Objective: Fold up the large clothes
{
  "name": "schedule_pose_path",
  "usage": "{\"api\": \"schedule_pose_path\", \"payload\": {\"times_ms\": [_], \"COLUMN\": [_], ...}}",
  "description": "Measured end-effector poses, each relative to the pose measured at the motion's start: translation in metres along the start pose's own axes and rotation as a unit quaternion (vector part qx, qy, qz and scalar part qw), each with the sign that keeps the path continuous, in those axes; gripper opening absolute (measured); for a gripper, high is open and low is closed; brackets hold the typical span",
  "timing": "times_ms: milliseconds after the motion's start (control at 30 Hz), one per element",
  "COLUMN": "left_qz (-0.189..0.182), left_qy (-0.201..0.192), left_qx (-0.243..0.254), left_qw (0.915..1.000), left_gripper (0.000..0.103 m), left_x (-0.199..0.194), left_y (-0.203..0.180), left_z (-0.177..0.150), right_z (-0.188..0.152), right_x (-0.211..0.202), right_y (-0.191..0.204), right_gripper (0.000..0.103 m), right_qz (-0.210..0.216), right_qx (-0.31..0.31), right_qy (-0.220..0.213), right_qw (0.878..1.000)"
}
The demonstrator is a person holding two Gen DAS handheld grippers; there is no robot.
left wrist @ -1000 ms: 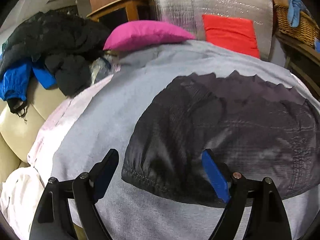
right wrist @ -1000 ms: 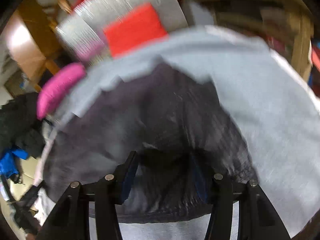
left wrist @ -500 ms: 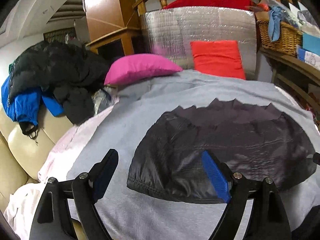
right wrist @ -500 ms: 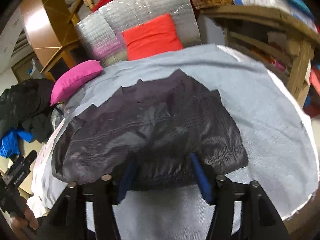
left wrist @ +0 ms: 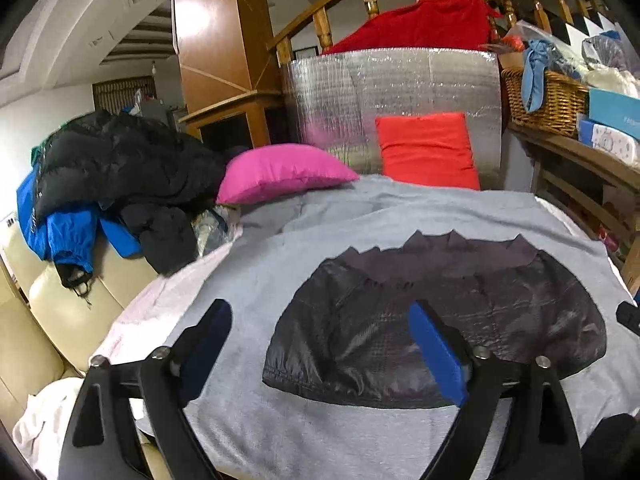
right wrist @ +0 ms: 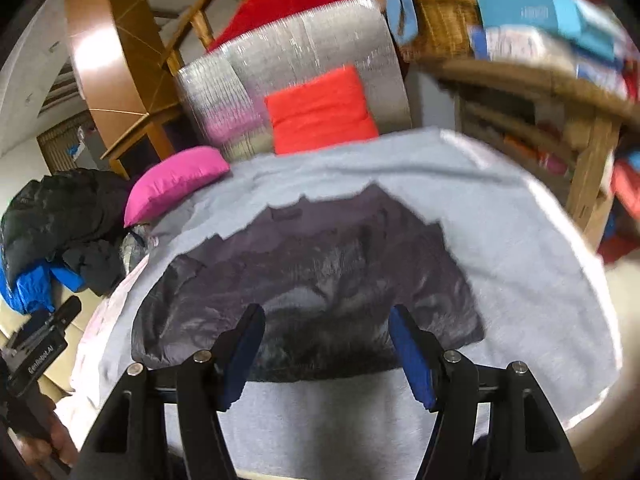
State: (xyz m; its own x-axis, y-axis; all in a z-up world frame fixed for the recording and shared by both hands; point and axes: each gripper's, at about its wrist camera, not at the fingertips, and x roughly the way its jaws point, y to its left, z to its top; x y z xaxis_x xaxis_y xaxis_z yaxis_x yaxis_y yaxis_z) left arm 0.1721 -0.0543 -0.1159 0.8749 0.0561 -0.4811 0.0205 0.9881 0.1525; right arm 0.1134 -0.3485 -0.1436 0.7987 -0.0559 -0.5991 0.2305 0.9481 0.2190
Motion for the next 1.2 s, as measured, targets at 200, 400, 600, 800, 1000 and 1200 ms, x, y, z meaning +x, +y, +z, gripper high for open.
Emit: {"api": "schedule_pose_path", "payload": {"times_ms": [200,400,600,800,1000,1200], "left_qz": [0.014,-0.020,-0.009,0.003,0.008,0.012], "left_qy": [-0.044,-0.059,-0.088,-0.123,-0.146,-0.163], "left_qx": [0.005,-0.021,-0.016,-0.010,-0.026,-0.039], "left_qw": [0.9989,0.9978,0.9960,0.9923,0.9889,0.9858], "left_gripper": [0.101,0.102,0.102,0.103,0.103,0.103], "left_x": [-0.042,-0.078,-0.115,-0.157,-0.186,-0.205], "left_y": [-0.004,0.006,0.012,0.024,0.044,0.061], "left_z": [0.011,0.023,0.030,0.032,0.039,0.040], "right_z": [0.002,0.007,0.010,0.011,0.011,0.008], "right_x": [-0.053,-0.106,-0.146,-0.180,-0.209,-0.224], "right_y": [0.020,0.026,0.032,0.046,0.070,0.093], "right_gripper": [0.068,0.072,0.073,0.073,0.073,0.073], "right_qz": [-0.053,-0.095,-0.108,-0.088,-0.073,-0.062], "right_qx": [-0.054,-0.072,-0.069,-0.057,-0.059,-0.071], "right_qy": [-0.065,-0.121,-0.152,-0.161,-0.174,-0.178], "right_qw": [0.995,0.985,0.980,0.981,0.980,0.980]}}
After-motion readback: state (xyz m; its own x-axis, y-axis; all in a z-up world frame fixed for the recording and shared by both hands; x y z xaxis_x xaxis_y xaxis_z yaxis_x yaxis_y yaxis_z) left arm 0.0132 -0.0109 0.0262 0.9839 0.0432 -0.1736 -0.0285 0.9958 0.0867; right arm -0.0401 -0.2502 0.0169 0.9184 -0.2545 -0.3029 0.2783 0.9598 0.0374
